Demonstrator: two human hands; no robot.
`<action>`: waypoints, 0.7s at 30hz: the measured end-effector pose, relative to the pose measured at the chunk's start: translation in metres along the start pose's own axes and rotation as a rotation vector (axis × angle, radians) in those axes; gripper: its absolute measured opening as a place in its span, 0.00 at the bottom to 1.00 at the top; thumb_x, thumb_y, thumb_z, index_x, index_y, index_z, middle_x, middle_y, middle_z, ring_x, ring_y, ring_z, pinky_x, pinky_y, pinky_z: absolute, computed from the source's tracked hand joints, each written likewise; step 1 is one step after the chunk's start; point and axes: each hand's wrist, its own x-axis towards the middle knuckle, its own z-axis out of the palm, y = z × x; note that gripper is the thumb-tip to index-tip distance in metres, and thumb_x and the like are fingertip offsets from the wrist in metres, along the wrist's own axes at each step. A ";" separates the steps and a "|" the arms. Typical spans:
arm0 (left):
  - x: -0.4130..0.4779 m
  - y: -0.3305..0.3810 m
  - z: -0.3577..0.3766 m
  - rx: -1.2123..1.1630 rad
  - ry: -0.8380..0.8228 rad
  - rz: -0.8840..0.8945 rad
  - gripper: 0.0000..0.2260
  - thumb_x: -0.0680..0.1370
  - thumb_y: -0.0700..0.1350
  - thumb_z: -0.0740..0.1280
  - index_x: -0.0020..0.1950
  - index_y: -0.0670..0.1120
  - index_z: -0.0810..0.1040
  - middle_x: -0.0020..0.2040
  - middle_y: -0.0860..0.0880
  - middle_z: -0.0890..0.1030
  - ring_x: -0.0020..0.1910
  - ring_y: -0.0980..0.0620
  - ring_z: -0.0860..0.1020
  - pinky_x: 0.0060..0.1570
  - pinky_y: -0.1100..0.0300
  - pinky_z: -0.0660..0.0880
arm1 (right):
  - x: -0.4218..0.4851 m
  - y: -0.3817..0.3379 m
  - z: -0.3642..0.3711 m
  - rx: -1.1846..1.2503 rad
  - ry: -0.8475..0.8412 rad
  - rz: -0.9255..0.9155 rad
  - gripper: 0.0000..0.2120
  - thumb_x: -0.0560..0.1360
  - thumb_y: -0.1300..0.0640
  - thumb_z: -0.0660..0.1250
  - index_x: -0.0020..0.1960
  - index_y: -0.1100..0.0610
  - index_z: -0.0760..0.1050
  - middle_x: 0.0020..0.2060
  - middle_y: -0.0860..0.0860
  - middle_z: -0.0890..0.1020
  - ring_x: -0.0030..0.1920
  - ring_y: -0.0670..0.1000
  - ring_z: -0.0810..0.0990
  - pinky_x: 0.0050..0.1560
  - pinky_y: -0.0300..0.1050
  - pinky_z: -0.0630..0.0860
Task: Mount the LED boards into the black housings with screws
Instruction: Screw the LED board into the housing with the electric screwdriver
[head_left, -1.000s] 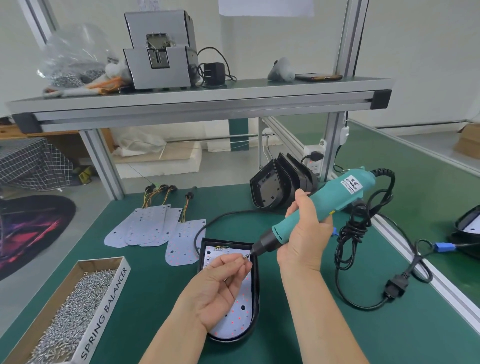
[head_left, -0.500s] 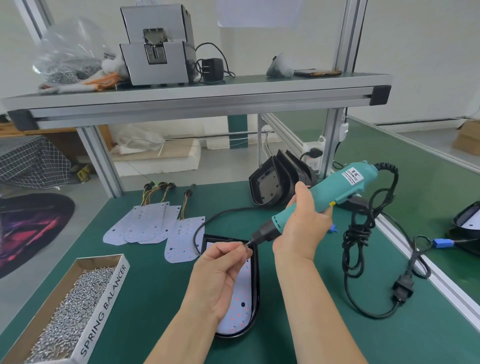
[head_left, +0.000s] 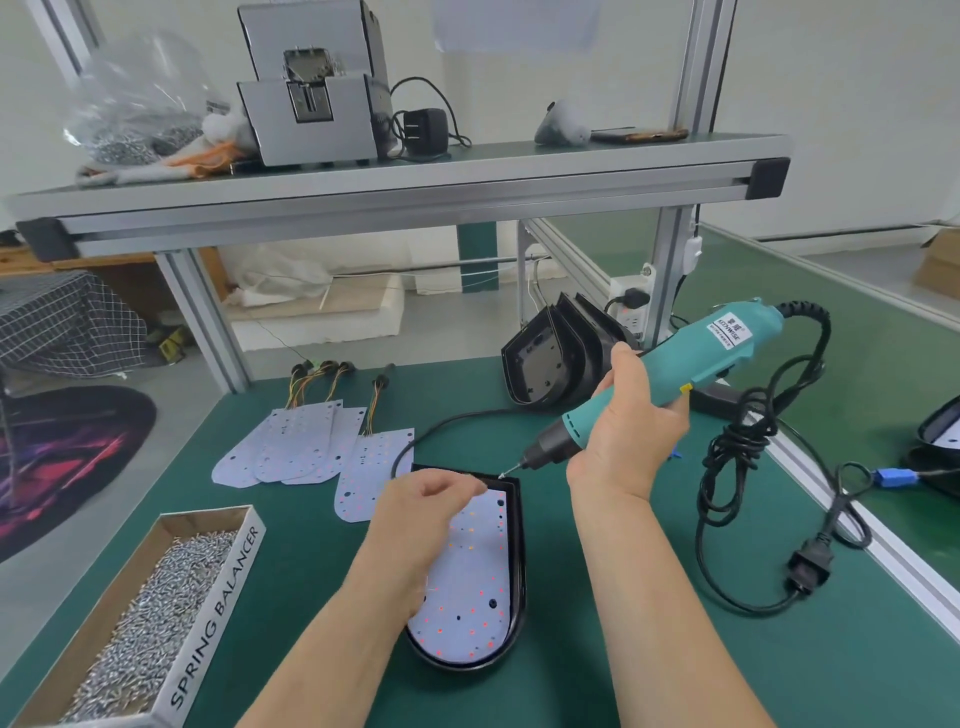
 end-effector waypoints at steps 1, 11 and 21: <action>0.002 -0.002 0.004 0.242 0.054 0.101 0.06 0.77 0.45 0.69 0.47 0.52 0.87 0.36 0.55 0.80 0.31 0.59 0.75 0.34 0.65 0.69 | 0.002 0.001 -0.001 -0.021 0.002 -0.018 0.09 0.71 0.57 0.73 0.39 0.52 0.73 0.28 0.45 0.75 0.31 0.47 0.73 0.36 0.41 0.75; 0.015 -0.041 0.019 1.115 0.055 0.355 0.13 0.78 0.60 0.61 0.51 0.51 0.72 0.43 0.51 0.81 0.44 0.46 0.77 0.41 0.57 0.72 | 0.003 0.032 -0.008 -0.233 -0.132 -0.159 0.06 0.69 0.54 0.73 0.39 0.50 0.75 0.29 0.40 0.77 0.30 0.43 0.74 0.33 0.35 0.73; 0.016 -0.040 0.020 1.157 0.027 0.375 0.12 0.80 0.59 0.59 0.57 0.55 0.73 0.44 0.50 0.81 0.42 0.48 0.73 0.40 0.57 0.70 | -0.009 0.059 -0.007 -0.353 -0.269 -0.210 0.10 0.70 0.54 0.74 0.36 0.49 0.73 0.26 0.41 0.75 0.27 0.44 0.71 0.29 0.37 0.71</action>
